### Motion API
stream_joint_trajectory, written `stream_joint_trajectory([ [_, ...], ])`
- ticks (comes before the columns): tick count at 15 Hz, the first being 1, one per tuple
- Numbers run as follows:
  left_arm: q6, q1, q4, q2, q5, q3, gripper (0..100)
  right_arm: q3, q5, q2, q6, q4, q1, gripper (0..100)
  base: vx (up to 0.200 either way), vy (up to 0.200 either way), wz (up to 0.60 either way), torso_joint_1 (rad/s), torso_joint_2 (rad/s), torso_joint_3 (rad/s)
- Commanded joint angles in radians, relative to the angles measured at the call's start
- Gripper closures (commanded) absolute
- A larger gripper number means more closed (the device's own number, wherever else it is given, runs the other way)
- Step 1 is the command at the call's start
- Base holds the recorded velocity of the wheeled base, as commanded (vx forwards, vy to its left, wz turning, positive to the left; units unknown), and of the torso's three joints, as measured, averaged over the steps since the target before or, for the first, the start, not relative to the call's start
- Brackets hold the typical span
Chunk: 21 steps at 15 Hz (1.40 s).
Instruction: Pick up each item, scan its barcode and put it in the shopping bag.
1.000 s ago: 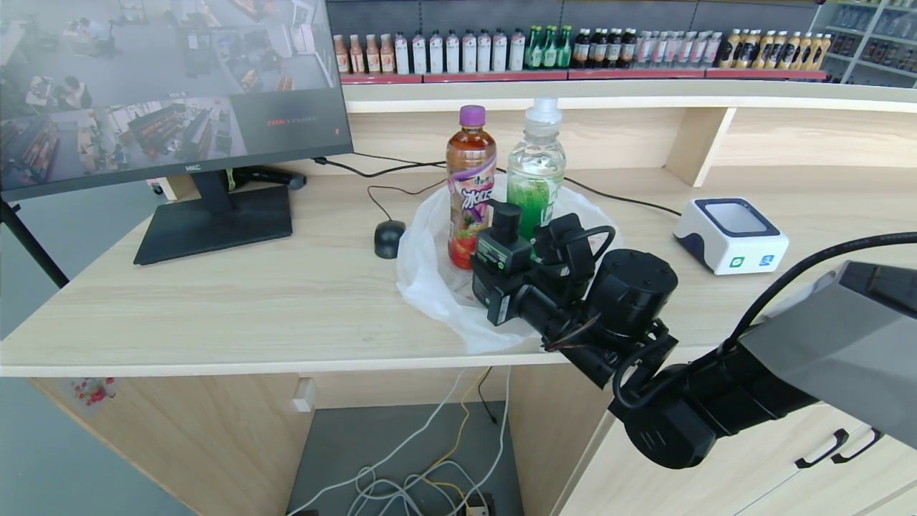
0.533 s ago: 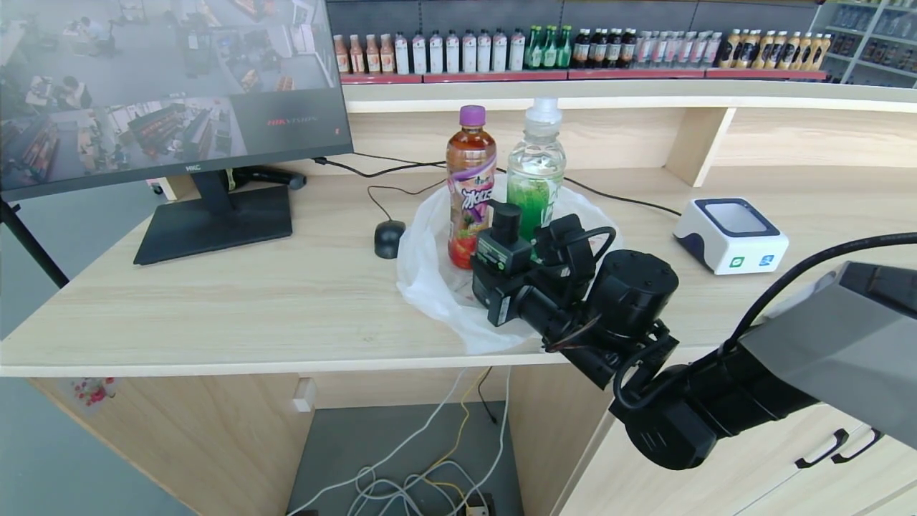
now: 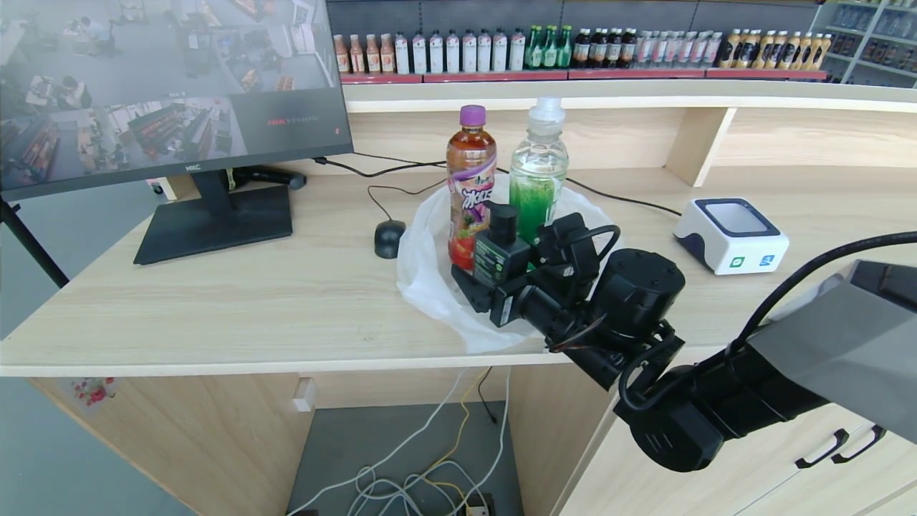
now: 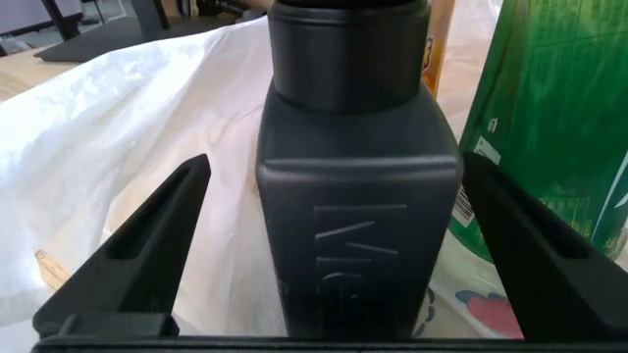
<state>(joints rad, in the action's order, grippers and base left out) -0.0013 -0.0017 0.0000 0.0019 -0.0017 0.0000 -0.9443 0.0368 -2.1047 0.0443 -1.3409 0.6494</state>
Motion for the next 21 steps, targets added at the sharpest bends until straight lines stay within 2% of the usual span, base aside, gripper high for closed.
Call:
stream_joint_trajectory([
  [1, 0.000, 0.000, 0.000, 0.000, 0.000, 0.000, 0, 0.007, 0.002, 0.020, 0.002, -0.001, 0.001, 0, 0.000, 0.000, 0.00, 0.000, 0.00, 0.000],
  [12, 0.001, 0.000, 0.000, 0.000, 0.000, 0.000, 0, 0.337, 0.008, 0.207, 0.029, -0.138, 0.013, 0, 0.000, 0.000, 0.00, 0.000, 0.00, 0.000],
  [16, 0.000, 0.000, 0.000, 0.000, 0.000, 0.000, 0, 0.602, 0.011, 0.434, 0.040, -0.195, 0.004, 0, 0.000, 0.000, 0.00, 0.000, 0.00, 0.000],
  [20, 0.000, 0.000, 0.000, 0.000, 0.000, 0.000, 0, 0.904, 0.009, 0.707, 0.036, -0.196, -0.083, 0, 0.000, 0.000, 0.00, 0.000, 0.00, 0.000],
  [21, 0.000, 0.000, 0.000, 0.000, 0.000, 0.000, 0, 0.944, 0.011, 0.755, 0.034, -0.176, -0.105, 0, 0.000, 0.000, 0.00, 0.000, 0.00, 0.000],
])
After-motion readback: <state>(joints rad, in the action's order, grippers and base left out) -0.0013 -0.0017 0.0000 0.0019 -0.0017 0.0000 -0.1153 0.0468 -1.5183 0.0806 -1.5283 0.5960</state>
